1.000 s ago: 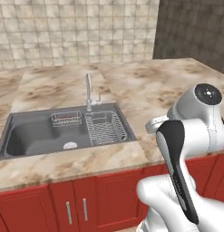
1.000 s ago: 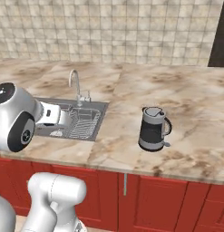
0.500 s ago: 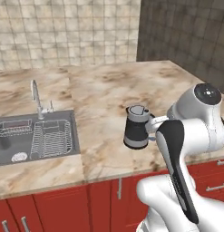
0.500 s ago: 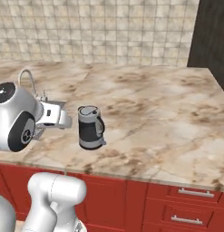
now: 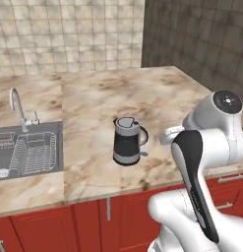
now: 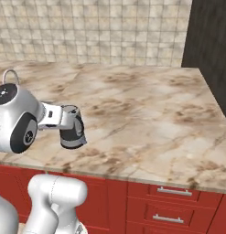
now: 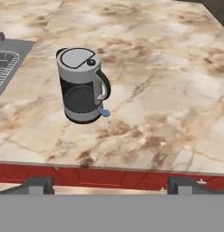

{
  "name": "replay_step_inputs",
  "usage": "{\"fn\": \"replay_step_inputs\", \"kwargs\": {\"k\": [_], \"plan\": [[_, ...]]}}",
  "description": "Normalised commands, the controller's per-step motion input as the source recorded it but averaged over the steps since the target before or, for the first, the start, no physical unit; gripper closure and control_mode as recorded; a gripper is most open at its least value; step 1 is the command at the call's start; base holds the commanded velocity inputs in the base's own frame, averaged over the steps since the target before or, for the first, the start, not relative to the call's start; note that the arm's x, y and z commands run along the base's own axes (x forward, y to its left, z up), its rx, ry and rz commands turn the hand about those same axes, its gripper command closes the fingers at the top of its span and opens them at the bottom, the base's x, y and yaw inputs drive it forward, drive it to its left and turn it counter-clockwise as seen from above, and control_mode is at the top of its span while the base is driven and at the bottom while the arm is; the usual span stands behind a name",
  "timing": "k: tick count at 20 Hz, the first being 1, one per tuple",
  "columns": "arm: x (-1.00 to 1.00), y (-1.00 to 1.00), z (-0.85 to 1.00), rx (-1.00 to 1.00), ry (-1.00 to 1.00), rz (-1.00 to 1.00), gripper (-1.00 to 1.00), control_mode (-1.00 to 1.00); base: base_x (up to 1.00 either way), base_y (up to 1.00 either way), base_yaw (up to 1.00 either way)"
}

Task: Navigate to the electric kettle.

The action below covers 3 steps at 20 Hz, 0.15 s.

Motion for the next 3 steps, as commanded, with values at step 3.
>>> {"fn": "replay_step_inputs", "kwargs": {"k": [3], "plan": [[0.00, 0.00, 0.00, 0.00, 0.00, 0.00, -1.00, 1.00, 0.00, 0.00, 0.00]]}}
